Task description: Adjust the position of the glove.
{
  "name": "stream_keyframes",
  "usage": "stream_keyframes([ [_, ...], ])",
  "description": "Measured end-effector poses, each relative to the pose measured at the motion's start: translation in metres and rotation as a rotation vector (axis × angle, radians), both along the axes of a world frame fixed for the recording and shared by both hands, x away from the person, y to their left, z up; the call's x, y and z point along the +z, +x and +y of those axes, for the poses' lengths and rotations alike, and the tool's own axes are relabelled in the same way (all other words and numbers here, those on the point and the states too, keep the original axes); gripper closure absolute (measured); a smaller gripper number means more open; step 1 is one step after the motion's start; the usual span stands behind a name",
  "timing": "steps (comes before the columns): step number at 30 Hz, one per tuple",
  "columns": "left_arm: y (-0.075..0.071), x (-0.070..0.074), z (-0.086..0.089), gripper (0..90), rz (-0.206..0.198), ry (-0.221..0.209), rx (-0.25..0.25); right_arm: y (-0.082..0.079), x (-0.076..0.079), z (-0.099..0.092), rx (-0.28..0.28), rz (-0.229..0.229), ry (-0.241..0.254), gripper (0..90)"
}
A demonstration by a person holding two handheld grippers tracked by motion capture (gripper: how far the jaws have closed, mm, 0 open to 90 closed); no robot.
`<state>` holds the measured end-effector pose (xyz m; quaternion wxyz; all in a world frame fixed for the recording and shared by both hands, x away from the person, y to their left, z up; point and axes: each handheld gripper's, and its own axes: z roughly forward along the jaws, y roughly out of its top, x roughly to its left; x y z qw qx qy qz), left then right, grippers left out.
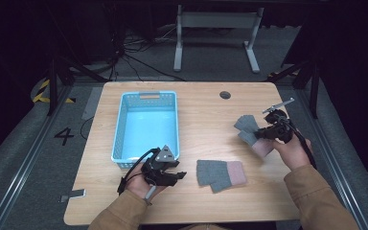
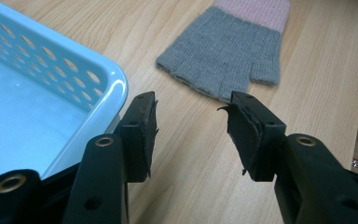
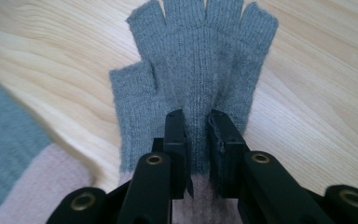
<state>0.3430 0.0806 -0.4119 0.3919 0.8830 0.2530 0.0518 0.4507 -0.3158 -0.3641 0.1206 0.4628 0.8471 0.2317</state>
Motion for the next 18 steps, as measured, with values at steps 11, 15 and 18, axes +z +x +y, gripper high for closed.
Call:
stream_keyframes([
  [11,-0.001,0.000,0.000,52.7,-0.002,0.002,0.001,-0.023,0.023,0.018,0.166,-0.022,0.003,78.2],
  [15,-0.001,0.000,0.000,52.7,-0.003,0.003,0.000,-0.031,0.026,0.026,0.217,-0.023,-0.002,78.1],
  [18,-0.001,0.000,0.000,52.6,-0.004,0.003,0.000,-0.036,0.028,0.031,0.260,-0.025,-0.004,78.1],
])
